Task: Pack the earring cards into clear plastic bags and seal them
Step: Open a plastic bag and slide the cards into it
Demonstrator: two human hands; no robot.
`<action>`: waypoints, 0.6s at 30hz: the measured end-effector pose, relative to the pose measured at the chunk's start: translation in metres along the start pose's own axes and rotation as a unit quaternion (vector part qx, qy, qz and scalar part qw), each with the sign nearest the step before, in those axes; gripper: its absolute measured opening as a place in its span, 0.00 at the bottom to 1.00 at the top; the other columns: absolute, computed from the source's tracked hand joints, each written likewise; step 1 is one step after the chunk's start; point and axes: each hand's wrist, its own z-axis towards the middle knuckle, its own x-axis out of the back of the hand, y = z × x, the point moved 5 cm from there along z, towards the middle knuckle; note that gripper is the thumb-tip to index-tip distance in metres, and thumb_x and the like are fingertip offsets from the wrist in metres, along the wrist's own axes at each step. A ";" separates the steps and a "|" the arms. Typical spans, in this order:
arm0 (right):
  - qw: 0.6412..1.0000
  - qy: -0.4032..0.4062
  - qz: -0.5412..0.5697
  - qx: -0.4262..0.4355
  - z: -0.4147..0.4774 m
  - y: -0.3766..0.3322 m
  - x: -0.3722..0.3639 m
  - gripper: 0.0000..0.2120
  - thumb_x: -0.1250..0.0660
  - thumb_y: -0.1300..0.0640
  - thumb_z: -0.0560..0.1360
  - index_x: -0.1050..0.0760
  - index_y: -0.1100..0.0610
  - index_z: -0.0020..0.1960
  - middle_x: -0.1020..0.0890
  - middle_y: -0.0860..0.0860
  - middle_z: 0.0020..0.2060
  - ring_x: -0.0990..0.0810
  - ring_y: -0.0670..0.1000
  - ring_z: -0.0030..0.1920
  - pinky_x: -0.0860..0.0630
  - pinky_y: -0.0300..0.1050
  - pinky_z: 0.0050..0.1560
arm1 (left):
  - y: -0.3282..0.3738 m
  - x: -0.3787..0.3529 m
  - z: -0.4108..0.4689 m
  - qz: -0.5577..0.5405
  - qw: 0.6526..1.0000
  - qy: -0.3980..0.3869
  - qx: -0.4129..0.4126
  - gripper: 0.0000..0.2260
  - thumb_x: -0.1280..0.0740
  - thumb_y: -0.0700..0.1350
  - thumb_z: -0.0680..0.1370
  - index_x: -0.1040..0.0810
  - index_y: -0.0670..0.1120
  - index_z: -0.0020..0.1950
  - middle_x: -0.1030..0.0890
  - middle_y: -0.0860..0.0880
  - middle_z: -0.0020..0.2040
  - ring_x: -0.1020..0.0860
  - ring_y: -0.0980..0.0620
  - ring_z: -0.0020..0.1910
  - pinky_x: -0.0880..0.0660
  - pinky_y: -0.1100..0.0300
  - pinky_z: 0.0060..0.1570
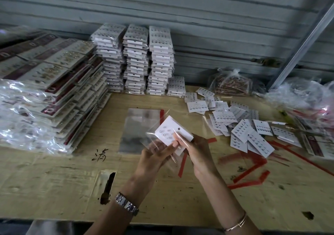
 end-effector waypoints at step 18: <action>0.997 -0.054 -0.002 -0.047 -0.001 0.004 -0.002 0.08 0.24 0.58 0.71 0.15 0.60 0.49 0.13 0.57 0.45 0.15 0.58 0.49 0.20 0.46 0.47 | 0.013 0.017 0.003 0.005 0.996 0.076 -0.043 0.22 0.29 0.50 0.74 0.21 0.31 0.53 0.17 0.33 0.51 0.18 0.34 0.52 0.19 0.49 0.51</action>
